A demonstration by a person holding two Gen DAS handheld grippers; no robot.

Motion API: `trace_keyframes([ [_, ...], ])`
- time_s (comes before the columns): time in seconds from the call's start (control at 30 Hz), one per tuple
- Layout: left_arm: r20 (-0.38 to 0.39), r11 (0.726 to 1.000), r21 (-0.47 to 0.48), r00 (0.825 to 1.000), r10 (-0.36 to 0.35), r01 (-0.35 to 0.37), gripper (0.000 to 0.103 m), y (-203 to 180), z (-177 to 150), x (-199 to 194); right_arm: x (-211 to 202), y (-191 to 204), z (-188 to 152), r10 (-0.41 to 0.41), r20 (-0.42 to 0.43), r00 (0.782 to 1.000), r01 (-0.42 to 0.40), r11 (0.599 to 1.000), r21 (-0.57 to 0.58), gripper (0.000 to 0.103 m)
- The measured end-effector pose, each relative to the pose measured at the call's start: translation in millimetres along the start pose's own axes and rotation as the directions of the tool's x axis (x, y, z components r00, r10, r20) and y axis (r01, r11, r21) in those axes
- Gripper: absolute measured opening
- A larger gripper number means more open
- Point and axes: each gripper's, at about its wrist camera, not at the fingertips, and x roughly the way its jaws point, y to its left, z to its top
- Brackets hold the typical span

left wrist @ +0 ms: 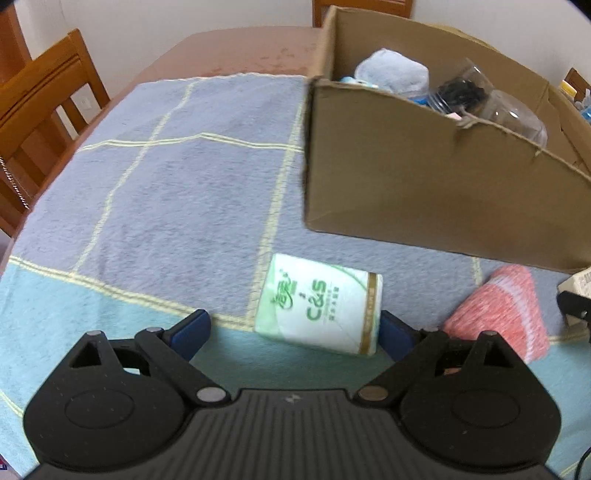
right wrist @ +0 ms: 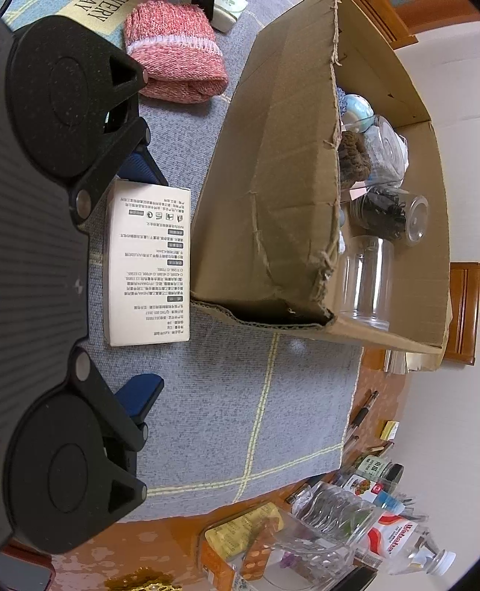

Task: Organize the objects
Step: 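Grasp the cream KASI box with the right gripper while the left grasps the green C&S tissue pack, then lower the cream box into the box with the right gripper while the left drops the tissue pack in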

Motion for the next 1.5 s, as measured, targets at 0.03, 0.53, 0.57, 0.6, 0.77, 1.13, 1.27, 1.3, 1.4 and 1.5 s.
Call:
trace_keyframes([
  [0.03, 0.006, 1.000, -0.004, 1.000, 0.000, 0.000, 0.095, 2, -1, 0, 0, 0, 0, 0.000, 0.000, 1.000, 0.000, 1.000, -0.001, 0.103],
  [0.53, 0.066, 0.996, 0.072, 0.997, -0.051, 0.046, 0.075, -19, 5, 1, 1, 5, 5, 0.010, -0.019, 1.000, -0.010, 1.000, -0.014, 0.101],
  [0.57, 0.067, 0.996, 0.076, 0.996, -0.055, 0.049, 0.072, -20, 5, 1, -1, 6, 4, 0.013, -0.017, 1.000, -0.013, 1.000, -0.019, 0.098],
  [0.6, 0.068, 0.996, 0.079, 0.996, -0.057, 0.051, 0.069, -20, 5, 0, -2, 7, 4, 0.014, -0.016, 1.000, -0.015, 1.000, -0.023, 0.097],
  [0.77, 0.065, 0.994, 0.092, 0.996, -0.067, 0.060, 0.065, -22, 6, -1, -10, 11, 5, 0.013, -0.035, 0.999, -0.014, 0.999, -0.029, 0.084],
  [1.13, 0.033, 0.980, 0.169, 0.993, -0.112, 0.105, 0.065, -18, 6, -16, -31, 11, 6, 0.043, -0.063, 0.997, -0.046, 0.998, -0.045, 0.083],
  [1.27, 0.011, 0.961, 0.249, 0.992, -0.128, 0.121, 0.065, -17, 8, -31, -45, 12, 9, 0.060, -0.086, 0.994, -0.066, 0.995, -0.071, 0.083],
  [1.3, 0.008, 0.955, 0.269, 0.991, -0.135, 0.128, 0.065, -16, 10, -37, -51, 12, 10, 0.064, -0.085, 0.994, -0.071, 0.994, -0.082, 0.083],
  [1.4, 0.004, 0.938, 0.306, 0.985, -0.172, 0.162, 0.065, -16, 15, -57, -67, 11, 16, 0.083, -0.082, 0.993, -0.091, 0.991, -0.100, 0.083],
  [1.5, 0.011, 0.914, 0.361, 0.980, -0.200, 0.183, 0.065, -20, 22, -75, -83, 11, 23, 0.092, -0.061, 0.994, -0.099, 0.987, -0.130, 0.083],
])
